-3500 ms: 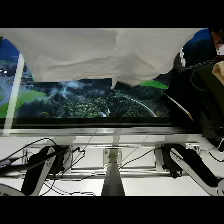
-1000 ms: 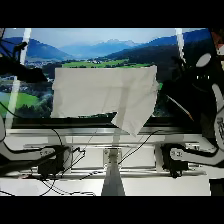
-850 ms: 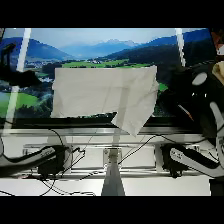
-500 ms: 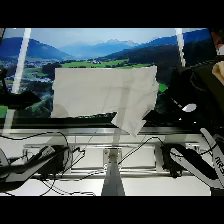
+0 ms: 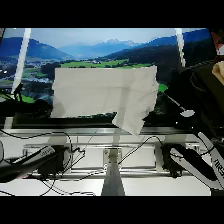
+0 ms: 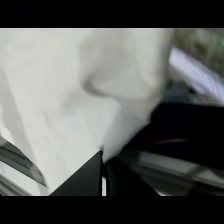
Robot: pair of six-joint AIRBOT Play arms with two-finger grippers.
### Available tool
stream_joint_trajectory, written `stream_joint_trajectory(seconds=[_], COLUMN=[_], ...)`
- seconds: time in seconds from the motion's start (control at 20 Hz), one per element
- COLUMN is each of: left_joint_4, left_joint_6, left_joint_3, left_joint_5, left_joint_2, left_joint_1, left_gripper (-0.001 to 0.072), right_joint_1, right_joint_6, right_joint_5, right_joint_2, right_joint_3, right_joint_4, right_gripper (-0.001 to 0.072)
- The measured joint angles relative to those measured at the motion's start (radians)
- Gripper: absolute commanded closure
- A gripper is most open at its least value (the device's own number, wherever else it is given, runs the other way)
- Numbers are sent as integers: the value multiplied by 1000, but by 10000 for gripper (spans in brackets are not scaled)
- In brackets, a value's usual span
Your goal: Fold the clothes and pants, and hang the long-sleeved shirts on hangers.
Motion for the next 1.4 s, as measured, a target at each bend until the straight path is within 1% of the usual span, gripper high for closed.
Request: stream_joint_trajectory(seconds=[0.05,0.1,0.15,0.2,0.25,0.3,0.35,0.4,0.6,0.75,0.8,0.85,0.95,1.05,1.15,1.25,1.3,1.4], left_joint_4=[-23,-43,-54,-67,-73,-66,-58,-52,-12,18,24,37,41,-8,-146,-291,-372,-519], left_joint_6=[11,28,37,47,55,59,64,70,140,170,177,185,211,245,278,299,305,315], left_joint_3=[-3,-5,-5,-5,-6,-6,-6,-6,-7,-6,-6,-5,-2,17,55,105,131,180], left_joint_5=[11,28,34,35,34,30,27,14,-73,-112,-120,-123,-143,-169,-210,-209,-196,-116], left_joint_2=[-21,-42,-60,-79,-98,-115,-133,-148,-184,-193,-195,-197,-199,-200,-199,-199,-199,-199], left_joint_1=[0,0,0,0,0,0,1,1,0,0,0,0,0,1,0,-4,-10,-35], left_gripper=[175,178,235,249,312,393,449,480,486,494,602,694,695,696,697,698,698,698], right_joint_1=[0,0,0,0,0,0,0,0,0,0,0,0,0,0,2,18,37,86], right_joint_6=[-14,-25,-33,-40,-45,-48,-51,-54,-58,-59,-60,-61,-62,-62,-61,-42,-31,-7], right_joint_5=[4,10,11,12,14,16,16,16,31,53,62,70,86,91,84,42,13,-81], right_joint_2=[0,0,0,1,1,1,1,1,1,1,1,1,1,1,1,0,-4,-23], right_joint_3=[7,16,25,35,43,54,63,71,108,145,159,175,215,260,306,353,380,436], right_joint_4=[21,30,42,50,53,62,64,65,71,72,73,73,74,76,87,108,116,124], right_gripper=[698,698,698,698,698,698,698,698,698,699,698,698,698,699,699,699,699,699])
